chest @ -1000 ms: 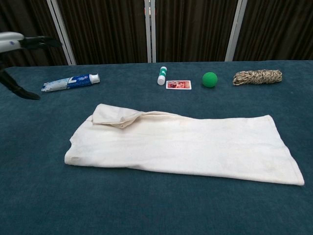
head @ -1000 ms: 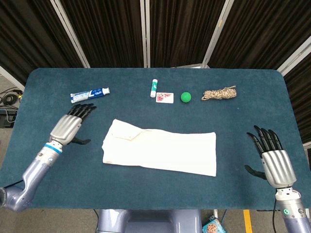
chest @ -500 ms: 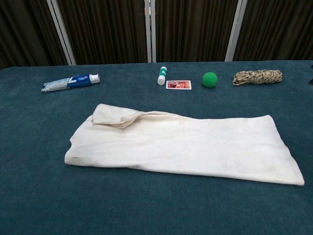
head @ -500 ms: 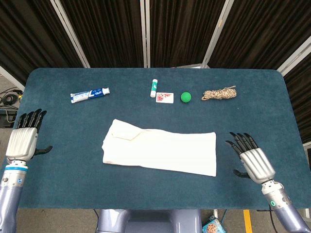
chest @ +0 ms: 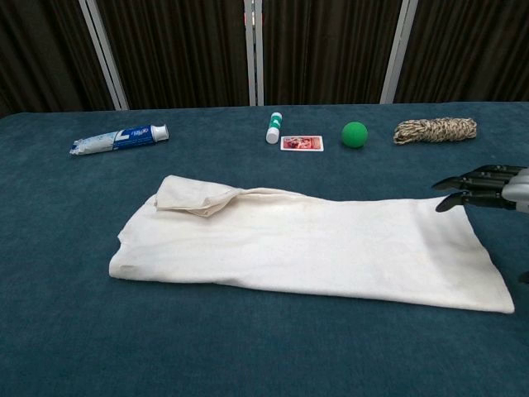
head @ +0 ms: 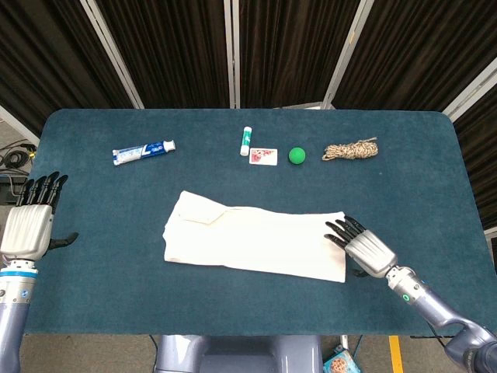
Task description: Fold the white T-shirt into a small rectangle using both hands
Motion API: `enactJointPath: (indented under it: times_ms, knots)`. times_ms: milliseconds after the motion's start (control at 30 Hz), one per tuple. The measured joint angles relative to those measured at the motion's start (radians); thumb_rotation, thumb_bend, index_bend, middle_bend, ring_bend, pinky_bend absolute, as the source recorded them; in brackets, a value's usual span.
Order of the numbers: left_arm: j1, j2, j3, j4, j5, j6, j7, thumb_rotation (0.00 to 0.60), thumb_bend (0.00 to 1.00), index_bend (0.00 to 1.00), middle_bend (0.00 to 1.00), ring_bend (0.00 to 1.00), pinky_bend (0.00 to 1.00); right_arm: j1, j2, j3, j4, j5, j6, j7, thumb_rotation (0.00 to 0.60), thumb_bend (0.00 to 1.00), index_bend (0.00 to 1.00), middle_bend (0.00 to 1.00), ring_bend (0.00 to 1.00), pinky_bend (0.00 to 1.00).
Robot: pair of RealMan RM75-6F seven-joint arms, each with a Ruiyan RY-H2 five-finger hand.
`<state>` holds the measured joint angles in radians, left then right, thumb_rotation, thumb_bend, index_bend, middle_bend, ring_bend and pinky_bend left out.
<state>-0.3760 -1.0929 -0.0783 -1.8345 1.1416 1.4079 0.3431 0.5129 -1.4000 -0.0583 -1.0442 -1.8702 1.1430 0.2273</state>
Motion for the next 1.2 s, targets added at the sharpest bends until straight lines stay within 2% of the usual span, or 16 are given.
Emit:
enactJointPath:
  times_ms: [400,600,967,1200]
  knots:
    - [0.005,-0.008,-0.017,0.019,-0.001,-0.031,0.008,0.600,0.00,0.00,0.00,0.00,0.00,0.079,-0.152,-0.062,0.382,-0.084,0.104,0.103,0.600,0.00,0.18,0.06,0.00,0.00]
    - [0.005,-0.011,-0.024,0.027,-0.006,-0.050,0.008,0.600,0.00,0.00,0.00,0.00,0.00,0.087,-0.193,-0.091,0.470,-0.092,0.133,0.148,0.600,0.00,0.18,0.06,0.00,0.00]
    - [0.010,-0.019,-0.029,0.030,0.001,-0.065,0.017,0.600,0.00,0.00,0.00,0.00,0.00,0.100,-0.315,-0.114,0.642,-0.066,0.166,0.231,0.600,0.00,0.20,0.07,0.00,0.00]
    - [0.012,-0.021,-0.032,0.033,0.000,-0.076,0.018,0.600,0.00,0.00,0.00,0.00,0.00,0.110,-0.355,-0.115,0.687,-0.036,0.166,0.258,0.600,0.00,0.21,0.07,0.00,0.00]
